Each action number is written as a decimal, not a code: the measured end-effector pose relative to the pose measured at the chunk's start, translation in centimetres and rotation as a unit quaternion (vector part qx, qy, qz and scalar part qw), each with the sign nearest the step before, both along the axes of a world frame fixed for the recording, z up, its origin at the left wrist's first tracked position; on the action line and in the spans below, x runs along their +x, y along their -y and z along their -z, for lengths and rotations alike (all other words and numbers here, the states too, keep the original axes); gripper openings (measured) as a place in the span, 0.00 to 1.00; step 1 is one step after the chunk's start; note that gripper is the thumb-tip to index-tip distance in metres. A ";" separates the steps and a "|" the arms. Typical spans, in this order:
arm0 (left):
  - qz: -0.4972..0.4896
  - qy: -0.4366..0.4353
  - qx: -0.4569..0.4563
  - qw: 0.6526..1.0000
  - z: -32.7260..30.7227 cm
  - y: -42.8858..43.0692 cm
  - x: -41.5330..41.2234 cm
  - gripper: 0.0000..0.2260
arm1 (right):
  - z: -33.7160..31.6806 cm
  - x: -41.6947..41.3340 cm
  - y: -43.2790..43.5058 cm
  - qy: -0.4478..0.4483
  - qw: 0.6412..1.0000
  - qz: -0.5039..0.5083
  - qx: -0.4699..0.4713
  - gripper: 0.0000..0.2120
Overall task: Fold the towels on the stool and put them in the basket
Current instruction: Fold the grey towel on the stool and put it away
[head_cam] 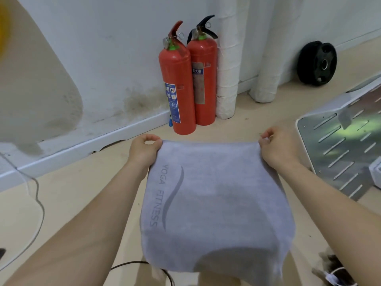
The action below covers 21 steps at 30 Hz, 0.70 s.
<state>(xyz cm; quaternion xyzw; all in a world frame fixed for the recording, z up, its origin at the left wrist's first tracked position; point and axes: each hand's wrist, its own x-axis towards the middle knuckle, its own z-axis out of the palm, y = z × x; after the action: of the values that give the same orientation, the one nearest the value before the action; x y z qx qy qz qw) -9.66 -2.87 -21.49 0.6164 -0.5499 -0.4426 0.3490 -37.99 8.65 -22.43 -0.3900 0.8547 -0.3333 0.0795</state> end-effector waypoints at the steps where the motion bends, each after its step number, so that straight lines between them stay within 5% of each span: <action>1: 0.006 -0.015 0.028 0.999 -0.2 -0.1 0.0 0.03 | -0.2 0.2 0.1 -0.059 0.998 -0.009 0.028 0.08; 3: 0.035 -0.045 0.099 0.993 -1.0 -0.1 0.2 0.09 | -1.4 1.3 0.5 -0.133 0.988 -0.049 0.058 0.15; 6: 0.124 -0.033 0.165 0.978 -2.4 0.0 1.3 0.13 | -3.8 5.7 1.6 -0.086 0.973 -0.214 0.024 0.15; 10: 0.227 -0.021 0.158 0.961 -3.1 -0.2 2.5 0.14 | -3.0 12.7 1.7 -0.103 0.891 -0.433 0.092 0.14; 15: 0.343 0.026 0.158 0.926 -3.6 -0.7 4.3 0.10 | -1.6 13.5 1.4 -0.174 0.880 -0.432 0.092 0.16; 21: 0.436 0.063 0.171 0.881 -3.5 -1.9 5.5 0.18 | -1.5 14.0 1.1 -0.203 0.878 -0.423 0.091 0.16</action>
<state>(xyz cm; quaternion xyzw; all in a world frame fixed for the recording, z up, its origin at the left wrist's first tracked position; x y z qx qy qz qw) -4.13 -0.97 -17.97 0.3913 -0.6995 -0.5974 -0.0254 -23.98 7.56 -20.90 -0.7644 0.6325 -0.1020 0.0729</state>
